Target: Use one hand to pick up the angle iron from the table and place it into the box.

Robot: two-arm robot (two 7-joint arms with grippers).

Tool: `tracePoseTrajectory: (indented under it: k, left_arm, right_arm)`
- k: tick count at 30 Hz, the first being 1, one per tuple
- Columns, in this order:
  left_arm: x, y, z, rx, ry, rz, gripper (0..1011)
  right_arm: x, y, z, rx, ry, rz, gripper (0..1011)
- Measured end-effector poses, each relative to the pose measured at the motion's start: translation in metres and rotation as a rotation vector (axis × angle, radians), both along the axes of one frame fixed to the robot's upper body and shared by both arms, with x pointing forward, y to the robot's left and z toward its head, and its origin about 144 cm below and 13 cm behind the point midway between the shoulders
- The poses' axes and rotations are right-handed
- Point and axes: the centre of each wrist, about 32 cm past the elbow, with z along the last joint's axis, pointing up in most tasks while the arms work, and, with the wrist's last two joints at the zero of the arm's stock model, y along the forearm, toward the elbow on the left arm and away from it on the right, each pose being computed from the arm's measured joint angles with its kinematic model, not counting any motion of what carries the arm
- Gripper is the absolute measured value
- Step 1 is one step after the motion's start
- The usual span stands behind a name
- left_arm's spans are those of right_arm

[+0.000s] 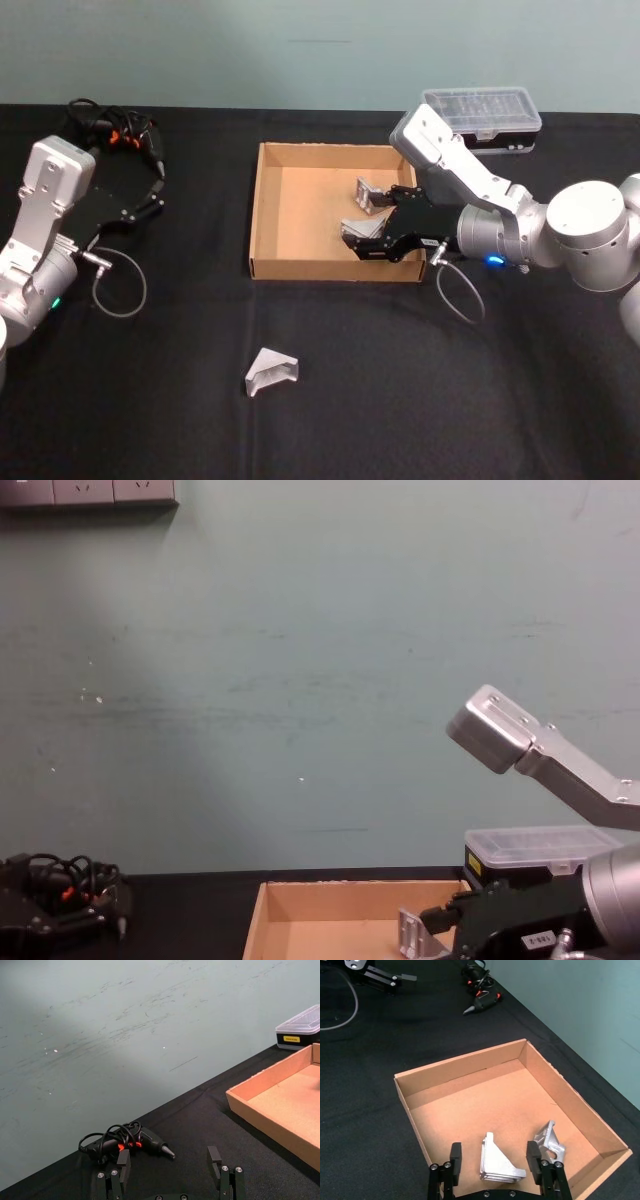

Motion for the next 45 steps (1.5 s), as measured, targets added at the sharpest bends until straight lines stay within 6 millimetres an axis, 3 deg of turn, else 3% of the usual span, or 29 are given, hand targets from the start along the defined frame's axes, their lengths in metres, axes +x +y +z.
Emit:
tracePoseTrajectory:
  k: [9,16,29,38,45]
  left_arm:
    - [0.0,0.0,0.0,0.0,0.0,0.0,1000]
    - [0.0,0.0,0.0,0.0,0.0,0.0,1000]
    - [0.0,0.0,0.0,0.0,0.0,0.0,1000]
    - [0.0,0.0,0.0,0.0,0.0,0.0,1000]
    - [0.0,0.0,0.0,0.0,0.0,0.0,1000]
  right_arm:
    - [-0.006,-0.006,0.006,0.045,-0.029,-0.027,1003]
    - [-0.022,-0.016,0.022,0.115,-0.084,-0.035,1002]
    - [-0.082,-0.032,0.043,0.205,-0.137,0.008,1003]
    - [-0.113,-0.028,0.033,0.199,-0.072,0.093,1002]
    - [-0.125,-0.019,0.019,0.188,-0.017,0.144,1002]
